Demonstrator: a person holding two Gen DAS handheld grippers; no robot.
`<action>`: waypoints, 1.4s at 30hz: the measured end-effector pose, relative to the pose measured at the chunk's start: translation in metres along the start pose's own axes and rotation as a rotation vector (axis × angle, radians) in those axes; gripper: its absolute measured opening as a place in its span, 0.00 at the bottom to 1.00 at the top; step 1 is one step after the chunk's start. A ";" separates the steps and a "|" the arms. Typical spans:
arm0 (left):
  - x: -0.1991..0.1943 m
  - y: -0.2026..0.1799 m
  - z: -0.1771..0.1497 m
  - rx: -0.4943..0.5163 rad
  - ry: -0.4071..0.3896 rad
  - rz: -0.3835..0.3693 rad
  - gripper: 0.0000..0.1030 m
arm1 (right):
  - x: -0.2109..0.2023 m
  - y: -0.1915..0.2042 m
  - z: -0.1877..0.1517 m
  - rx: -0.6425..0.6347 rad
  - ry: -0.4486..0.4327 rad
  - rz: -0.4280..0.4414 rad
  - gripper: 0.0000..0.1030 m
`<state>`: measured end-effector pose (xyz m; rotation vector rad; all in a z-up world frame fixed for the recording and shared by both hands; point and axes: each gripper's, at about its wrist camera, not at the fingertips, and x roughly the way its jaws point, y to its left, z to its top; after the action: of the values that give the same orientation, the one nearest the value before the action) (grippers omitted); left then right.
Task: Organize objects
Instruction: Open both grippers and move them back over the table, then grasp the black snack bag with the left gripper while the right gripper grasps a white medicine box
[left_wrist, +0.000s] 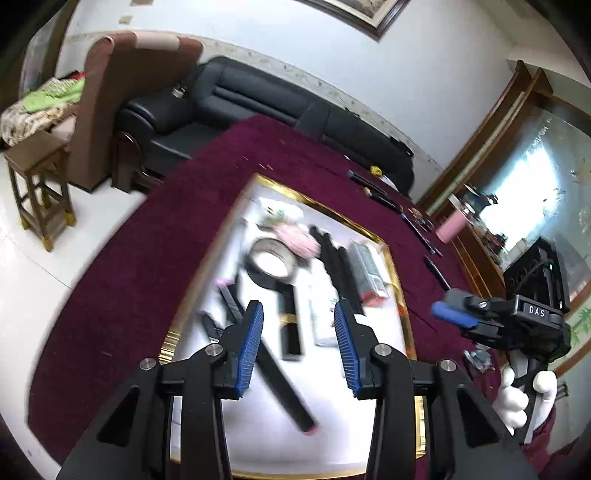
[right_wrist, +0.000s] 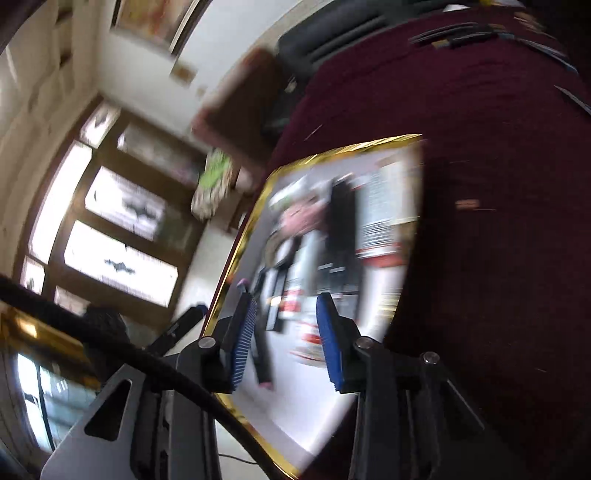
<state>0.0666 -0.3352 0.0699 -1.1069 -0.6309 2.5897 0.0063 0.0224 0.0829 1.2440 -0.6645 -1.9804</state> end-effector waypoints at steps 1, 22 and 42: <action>0.003 -0.008 -0.001 0.007 0.012 -0.025 0.33 | -0.023 -0.014 -0.001 0.019 -0.045 -0.015 0.32; 0.091 -0.202 -0.048 0.269 0.294 -0.244 0.38 | -0.220 -0.202 -0.056 0.354 -0.390 -0.301 0.44; 0.129 -0.312 -0.089 1.032 0.315 -0.201 0.38 | -0.233 -0.187 -0.022 0.166 -0.348 -0.237 0.44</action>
<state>0.0634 0.0139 0.0859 -0.9421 0.5885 2.0032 0.0421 0.3191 0.0679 1.1240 -0.9011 -2.4117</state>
